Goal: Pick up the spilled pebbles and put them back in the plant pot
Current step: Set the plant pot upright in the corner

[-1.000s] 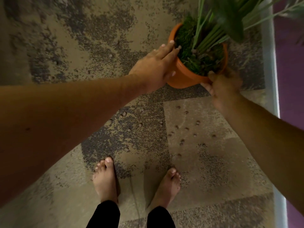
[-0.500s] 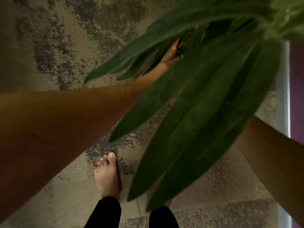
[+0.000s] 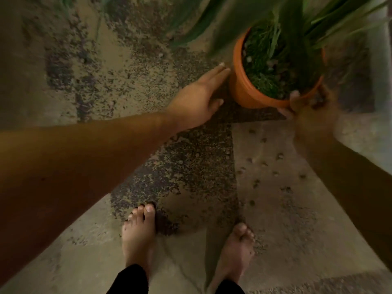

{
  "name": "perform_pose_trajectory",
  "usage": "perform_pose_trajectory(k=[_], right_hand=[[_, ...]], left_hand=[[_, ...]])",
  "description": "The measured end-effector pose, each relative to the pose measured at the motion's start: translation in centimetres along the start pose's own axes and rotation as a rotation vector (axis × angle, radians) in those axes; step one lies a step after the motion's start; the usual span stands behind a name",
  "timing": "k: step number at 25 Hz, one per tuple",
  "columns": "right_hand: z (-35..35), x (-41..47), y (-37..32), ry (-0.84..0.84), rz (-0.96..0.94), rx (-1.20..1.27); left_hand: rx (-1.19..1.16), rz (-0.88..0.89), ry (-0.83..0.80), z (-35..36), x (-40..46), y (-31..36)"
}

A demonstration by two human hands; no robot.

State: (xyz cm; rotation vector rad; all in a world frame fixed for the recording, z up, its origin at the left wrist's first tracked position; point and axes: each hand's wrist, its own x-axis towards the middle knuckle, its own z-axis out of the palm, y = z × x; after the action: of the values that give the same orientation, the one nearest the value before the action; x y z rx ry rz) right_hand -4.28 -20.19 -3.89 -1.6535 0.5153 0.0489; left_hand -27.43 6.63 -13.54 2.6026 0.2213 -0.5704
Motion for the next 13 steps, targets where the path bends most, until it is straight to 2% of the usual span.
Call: perform_pose_trajectory(k=[1,2,3,4,6,8,11,13], right_hand=[[-0.3,0.3,0.4,-0.007,-0.039,-0.002],[-0.5,0.3,0.7,-0.004,-0.078,-0.019],[-0.4,0.2,1.1,0.008,-0.114,-0.045],[-0.4,0.0,1.6,0.026,-0.139,-0.063],[-0.8,-0.6,2.9,0.089,-0.173,-0.086],[-1.3,-1.4,5.0,0.106,-0.173,-0.180],[-2.2,-2.3,8.8,-0.075,-0.118,-0.429],[-3.6,-2.1,10.8,-0.270,-0.228,-0.750]], left_hand=[[0.025,0.135,0.023,-3.5,5.2,2.4],[-0.039,0.320,-0.024,-8.0,10.4,5.2],[-0.078,0.371,-0.003,-10.4,14.4,6.9],[0.035,0.466,0.068,-11.2,16.6,7.0],[0.121,0.485,0.048,-9.1,17.6,5.5],[0.175,0.577,0.019,-6.8,15.8,2.9],[0.305,0.701,0.038,-5.4,16.2,2.0],[0.416,0.713,0.037,-4.8,16.7,2.2]])
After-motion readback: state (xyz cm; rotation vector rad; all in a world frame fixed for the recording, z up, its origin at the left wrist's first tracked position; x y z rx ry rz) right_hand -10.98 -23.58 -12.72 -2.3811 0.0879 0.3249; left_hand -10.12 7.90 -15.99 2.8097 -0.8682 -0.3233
